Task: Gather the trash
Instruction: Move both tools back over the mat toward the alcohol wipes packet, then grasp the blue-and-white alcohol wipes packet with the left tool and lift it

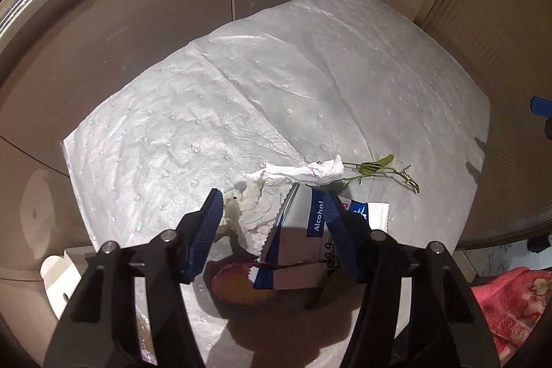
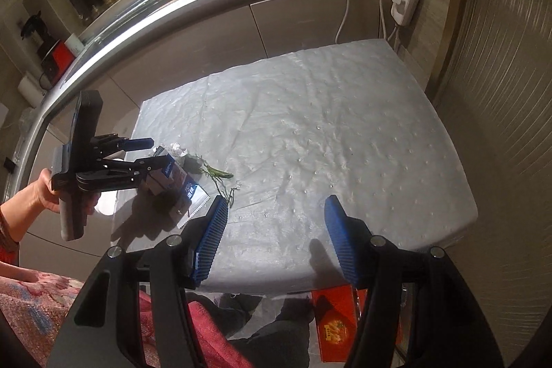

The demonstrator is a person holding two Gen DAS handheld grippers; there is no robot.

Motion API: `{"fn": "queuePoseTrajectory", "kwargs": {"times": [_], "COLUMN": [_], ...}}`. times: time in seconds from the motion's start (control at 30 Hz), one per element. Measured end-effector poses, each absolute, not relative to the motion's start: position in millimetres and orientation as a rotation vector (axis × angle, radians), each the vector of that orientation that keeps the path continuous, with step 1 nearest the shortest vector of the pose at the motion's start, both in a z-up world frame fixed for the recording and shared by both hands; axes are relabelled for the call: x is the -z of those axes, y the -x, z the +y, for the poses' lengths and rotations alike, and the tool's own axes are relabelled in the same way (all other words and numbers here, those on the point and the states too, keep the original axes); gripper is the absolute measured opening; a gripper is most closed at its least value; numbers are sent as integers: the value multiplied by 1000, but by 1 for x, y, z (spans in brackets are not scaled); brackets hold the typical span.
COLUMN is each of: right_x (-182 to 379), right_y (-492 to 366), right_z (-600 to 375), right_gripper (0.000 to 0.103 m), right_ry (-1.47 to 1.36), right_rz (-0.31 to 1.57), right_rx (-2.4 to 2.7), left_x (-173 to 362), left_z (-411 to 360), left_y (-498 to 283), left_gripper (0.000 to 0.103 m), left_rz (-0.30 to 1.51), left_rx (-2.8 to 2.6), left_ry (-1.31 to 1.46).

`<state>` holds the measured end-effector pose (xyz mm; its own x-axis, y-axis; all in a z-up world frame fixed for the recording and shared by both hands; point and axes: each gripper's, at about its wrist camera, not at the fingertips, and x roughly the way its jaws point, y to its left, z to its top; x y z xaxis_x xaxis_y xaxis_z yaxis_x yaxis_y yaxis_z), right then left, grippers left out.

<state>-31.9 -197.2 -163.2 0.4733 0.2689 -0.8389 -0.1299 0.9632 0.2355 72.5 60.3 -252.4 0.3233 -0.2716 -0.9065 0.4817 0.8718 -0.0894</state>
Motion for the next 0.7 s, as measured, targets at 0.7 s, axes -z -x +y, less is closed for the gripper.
{"fn": "queuePoseTrajectory", "kwargs": {"times": [0.7], "right_x": [171], "right_y": [21], "right_z": [-196], "right_gripper": [59], "right_ry": [-204], "right_rz": [1055], "right_rx": [-276], "left_x": [246], "left_z": [63], "left_y": [-73], "left_gripper": [10], "left_rz": [1148], "left_rx": [557], "left_ry": [-213]}}
